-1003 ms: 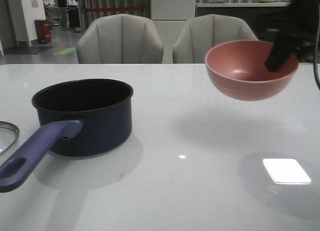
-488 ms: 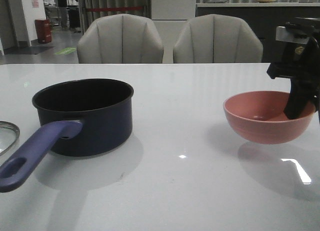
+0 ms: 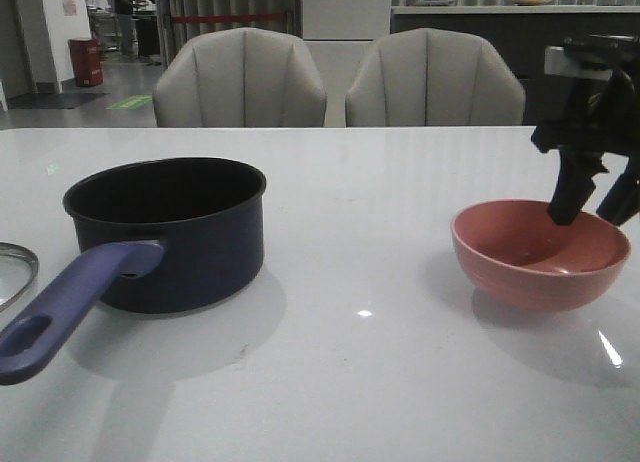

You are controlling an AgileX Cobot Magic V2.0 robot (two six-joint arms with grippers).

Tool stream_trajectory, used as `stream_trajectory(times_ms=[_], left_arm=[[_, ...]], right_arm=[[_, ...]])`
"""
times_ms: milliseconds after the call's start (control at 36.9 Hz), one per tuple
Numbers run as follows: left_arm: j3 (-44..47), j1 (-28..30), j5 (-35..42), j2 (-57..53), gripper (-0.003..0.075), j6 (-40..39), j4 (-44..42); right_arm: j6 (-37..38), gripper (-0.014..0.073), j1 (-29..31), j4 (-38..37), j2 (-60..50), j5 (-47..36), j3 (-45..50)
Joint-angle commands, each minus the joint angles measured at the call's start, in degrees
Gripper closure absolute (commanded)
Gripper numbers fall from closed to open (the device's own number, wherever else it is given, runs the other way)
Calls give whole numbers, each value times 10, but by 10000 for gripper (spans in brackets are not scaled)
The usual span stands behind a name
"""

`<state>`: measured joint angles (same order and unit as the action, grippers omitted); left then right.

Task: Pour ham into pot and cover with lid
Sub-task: 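Carry the empty bowl back and lower it onto the table, then release the bowl and withdraw the right gripper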

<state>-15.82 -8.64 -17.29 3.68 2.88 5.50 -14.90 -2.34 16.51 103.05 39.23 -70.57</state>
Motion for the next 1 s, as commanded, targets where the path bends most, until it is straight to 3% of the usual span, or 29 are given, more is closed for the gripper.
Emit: stream_trajectory(times_ms=[0, 596, 976], left_arm=[[-16, -3, 44, 8, 168, -3, 3], [-16, -3, 49, 8, 168, -3, 3], [-16, -3, 49, 9, 168, -3, 3]], right_arm=[[-22, 152, 1, 4, -83, -11, -12], [-23, 152, -106, 6, -456, -280, 266], [-12, 154, -143, 12, -707, -444, 516]])
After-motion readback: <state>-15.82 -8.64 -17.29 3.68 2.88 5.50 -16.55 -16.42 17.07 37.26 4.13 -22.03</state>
